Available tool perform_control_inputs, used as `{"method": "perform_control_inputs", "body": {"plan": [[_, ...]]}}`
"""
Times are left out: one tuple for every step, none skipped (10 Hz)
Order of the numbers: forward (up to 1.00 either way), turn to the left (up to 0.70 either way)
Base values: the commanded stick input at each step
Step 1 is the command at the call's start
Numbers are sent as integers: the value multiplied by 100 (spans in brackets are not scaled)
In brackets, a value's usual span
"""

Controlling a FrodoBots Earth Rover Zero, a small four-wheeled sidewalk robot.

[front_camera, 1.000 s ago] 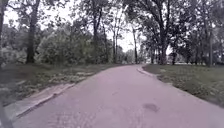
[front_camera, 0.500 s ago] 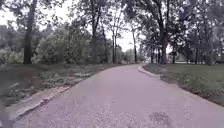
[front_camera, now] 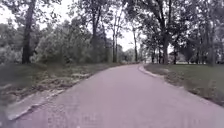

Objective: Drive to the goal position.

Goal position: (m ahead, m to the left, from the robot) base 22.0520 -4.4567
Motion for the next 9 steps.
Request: {"method": "perform_control_inputs", "body": {"plan": [[70,0],[70,0],[70,0],[70,0],[70,0],[70,0],[70,0],[70,0],[70,0]]}}
